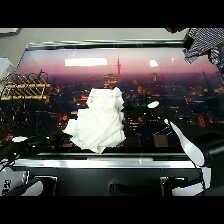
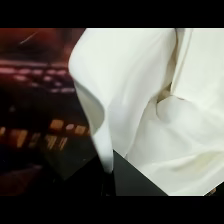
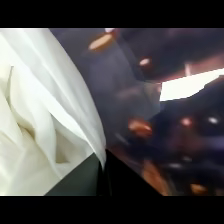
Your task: Fold the clothes and pants, and hang the long-sleeved shirts on hangers.
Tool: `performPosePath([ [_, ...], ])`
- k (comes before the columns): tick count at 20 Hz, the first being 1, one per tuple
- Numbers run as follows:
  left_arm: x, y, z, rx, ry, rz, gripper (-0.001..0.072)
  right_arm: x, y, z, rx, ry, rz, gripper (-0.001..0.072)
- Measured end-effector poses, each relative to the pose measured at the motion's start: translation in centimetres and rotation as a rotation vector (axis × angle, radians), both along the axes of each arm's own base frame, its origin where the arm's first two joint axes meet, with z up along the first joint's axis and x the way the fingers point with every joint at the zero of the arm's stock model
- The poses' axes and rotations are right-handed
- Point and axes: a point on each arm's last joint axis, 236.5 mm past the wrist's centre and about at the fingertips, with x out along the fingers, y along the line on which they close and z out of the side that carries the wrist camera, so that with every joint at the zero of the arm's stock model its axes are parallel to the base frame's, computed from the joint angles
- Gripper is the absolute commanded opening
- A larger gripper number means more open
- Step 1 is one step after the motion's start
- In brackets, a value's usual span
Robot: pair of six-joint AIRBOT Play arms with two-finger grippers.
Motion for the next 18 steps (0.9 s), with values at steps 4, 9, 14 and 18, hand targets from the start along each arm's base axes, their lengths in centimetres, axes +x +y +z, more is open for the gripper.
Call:
performPosePath([
  [4, 4.2, 0.7, 4.3, 0.017, -0.139, -0.026, 0.0016, 2.3, -2.7, 6.3, -0.03, -0.169, -0.031, 0.0036],
  [9, 11.7, 3.0, 17.4, 0.106, -0.486, -0.016, 0.0016, 3.6, -10.1, 20.8, -0.117, -0.522, -0.141, 0.0036],
  [14, 13.7, 4.7, 34.0, 0.199, -0.842, 0.03, 0.0016, -1.7, -15.2, 36.5, -0.211, -0.898, -0.23, 0.0036],
  [18, 11.1, 5.3, 44.6, 0.263, -1.061, 0.083, 0.0016, -8.5, -17.1, 46.8, -0.282, -1.151, -0.296, 0.0036],
])
